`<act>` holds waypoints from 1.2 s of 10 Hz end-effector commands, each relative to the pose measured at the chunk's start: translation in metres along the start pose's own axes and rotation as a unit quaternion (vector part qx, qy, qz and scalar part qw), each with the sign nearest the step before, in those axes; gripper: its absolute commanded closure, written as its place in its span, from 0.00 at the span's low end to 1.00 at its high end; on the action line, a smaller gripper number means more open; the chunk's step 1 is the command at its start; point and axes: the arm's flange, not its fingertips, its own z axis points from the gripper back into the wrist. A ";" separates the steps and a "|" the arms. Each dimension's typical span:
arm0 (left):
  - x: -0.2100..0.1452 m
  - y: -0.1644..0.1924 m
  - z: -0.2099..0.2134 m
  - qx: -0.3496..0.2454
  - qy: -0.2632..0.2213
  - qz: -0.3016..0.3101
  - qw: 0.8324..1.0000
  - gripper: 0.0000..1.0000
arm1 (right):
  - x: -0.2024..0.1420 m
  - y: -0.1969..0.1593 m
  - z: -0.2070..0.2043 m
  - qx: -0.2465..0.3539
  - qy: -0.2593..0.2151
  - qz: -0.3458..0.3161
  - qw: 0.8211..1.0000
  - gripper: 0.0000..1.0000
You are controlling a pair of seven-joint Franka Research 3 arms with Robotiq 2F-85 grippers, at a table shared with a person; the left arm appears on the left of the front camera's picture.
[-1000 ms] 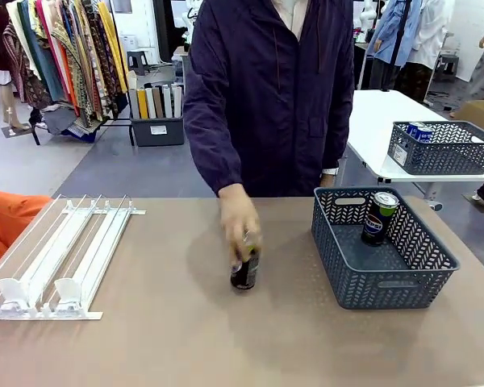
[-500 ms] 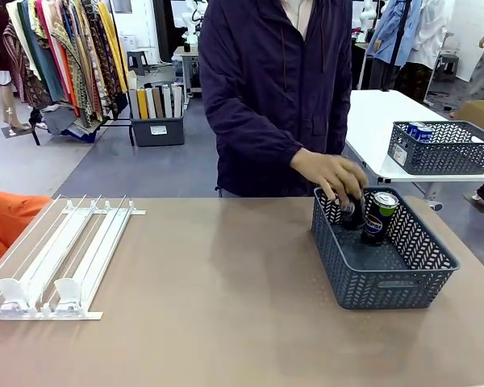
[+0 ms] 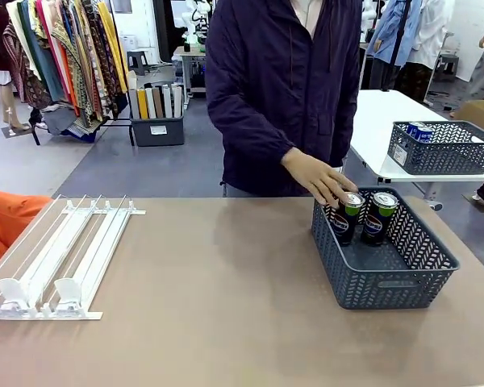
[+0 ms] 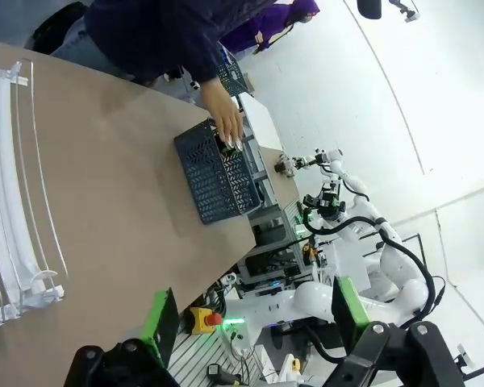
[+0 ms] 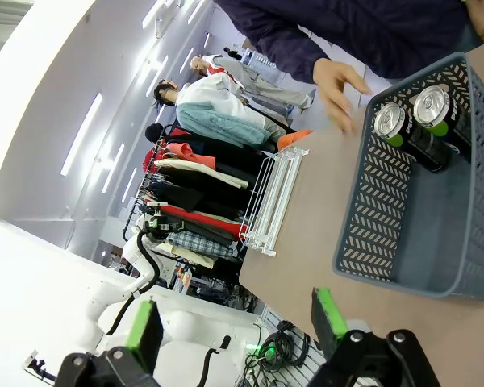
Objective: Retrieve and store the cans from the dispenser.
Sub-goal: Pick up one can from the Automatic Can Dispenser and place it in the middle of the table.
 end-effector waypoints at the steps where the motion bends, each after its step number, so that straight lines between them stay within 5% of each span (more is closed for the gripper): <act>1: 0.001 0.000 -0.001 -0.011 -0.005 -0.009 1.000 0.00 | 0.004 0.003 -0.002 0.012 -0.012 0.004 1.000 0.00; 12: 0.001 0.000 -0.001 -0.011 -0.005 -0.009 1.000 0.00 | 0.004 0.003 -0.002 0.012 -0.012 0.004 1.000 0.00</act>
